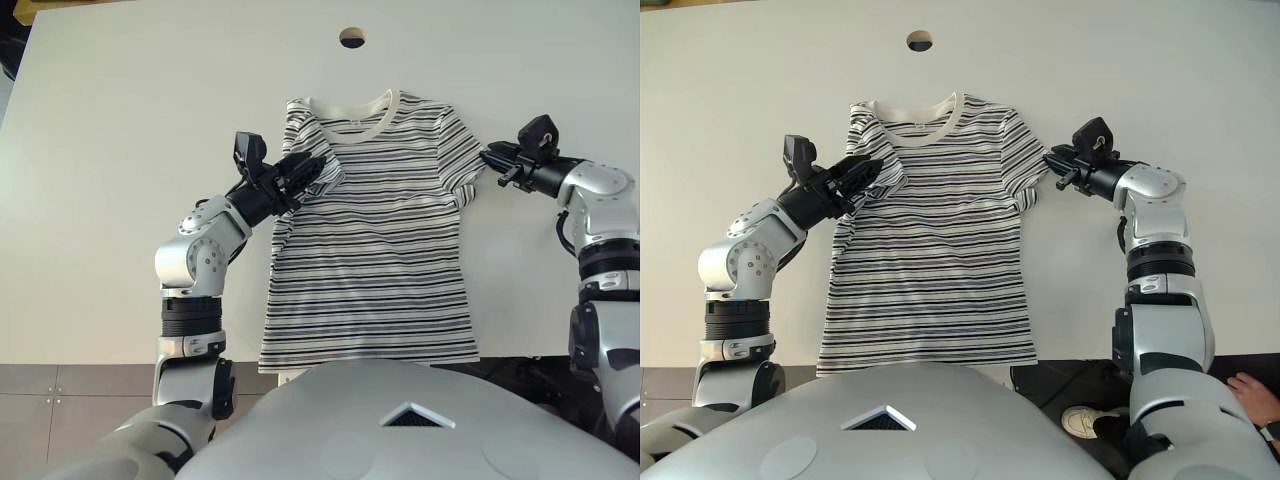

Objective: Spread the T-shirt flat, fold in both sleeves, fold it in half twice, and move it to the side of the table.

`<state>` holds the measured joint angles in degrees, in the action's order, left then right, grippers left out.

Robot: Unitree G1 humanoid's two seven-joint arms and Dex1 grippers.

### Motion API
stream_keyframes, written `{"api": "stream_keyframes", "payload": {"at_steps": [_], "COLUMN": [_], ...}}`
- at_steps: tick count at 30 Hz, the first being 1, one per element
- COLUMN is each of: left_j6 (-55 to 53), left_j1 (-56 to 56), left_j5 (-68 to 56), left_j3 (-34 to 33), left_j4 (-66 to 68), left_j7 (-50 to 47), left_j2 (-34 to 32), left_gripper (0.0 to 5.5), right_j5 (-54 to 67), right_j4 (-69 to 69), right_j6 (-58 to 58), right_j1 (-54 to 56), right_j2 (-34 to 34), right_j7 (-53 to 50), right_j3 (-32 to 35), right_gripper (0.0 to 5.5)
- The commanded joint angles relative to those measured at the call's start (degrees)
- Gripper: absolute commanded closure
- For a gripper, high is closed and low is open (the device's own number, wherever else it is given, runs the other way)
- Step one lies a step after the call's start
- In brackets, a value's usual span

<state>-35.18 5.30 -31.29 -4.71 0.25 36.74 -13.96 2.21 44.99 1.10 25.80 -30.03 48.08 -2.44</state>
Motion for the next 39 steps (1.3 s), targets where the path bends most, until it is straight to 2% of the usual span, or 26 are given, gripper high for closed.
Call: {"api": "stream_keyframes", "payload": {"at_steps": [1, 7, 16, 23, 30, 39], "left_j6": [0.59, 0.87, 1.50, 2.58, 3.60, 4.80], "left_j1": [-0.03, -0.10, -0.29, -0.10, -0.49, -0.72], "left_j5": [0.34, 0.51, 0.46, 0.83, 0.59, 0.29], "left_j3": [0.02, 0.16, 0.32, 0.31, 0.11, -0.09], "left_j4": [-0.63, -0.61, -0.26, 0.78, 1.11, 1.75], "left_j7": [-0.60, -0.75, -0.82, -0.91, -0.72, -1.35], "left_j2": [-0.15, -0.01, 0.70, 1.11, 1.66, 3.22], "left_gripper": [3.46, 3.46, 3.46, 3.46, 3.46, 3.46], "right_j5": [-0.94, -0.40, 2.31, 3.58, 3.37, 3.99], "right_j4": [-1.62, -4.19, -24.65, -38.33, -36.56, -23.03], "right_j6": [-1.68, -2.70, -9.46, -16.09, -21.03, -23.70], "right_j1": [-1.92, -1.80, -6.10, -8.85, -3.64, 3.42], "right_j2": [-0.43, -1.04, -1.97, 0.10, 8.16, 16.63], "right_j7": [0.53, 0.59, 0.99, 0.34, -3.35, -10.99], "right_j3": [-0.92, -0.50, 0.58, -2.26, -6.86, -6.06], "right_gripper": [5.36, 5.36, 5.36, 5.36, 5.36, 5.36]}}
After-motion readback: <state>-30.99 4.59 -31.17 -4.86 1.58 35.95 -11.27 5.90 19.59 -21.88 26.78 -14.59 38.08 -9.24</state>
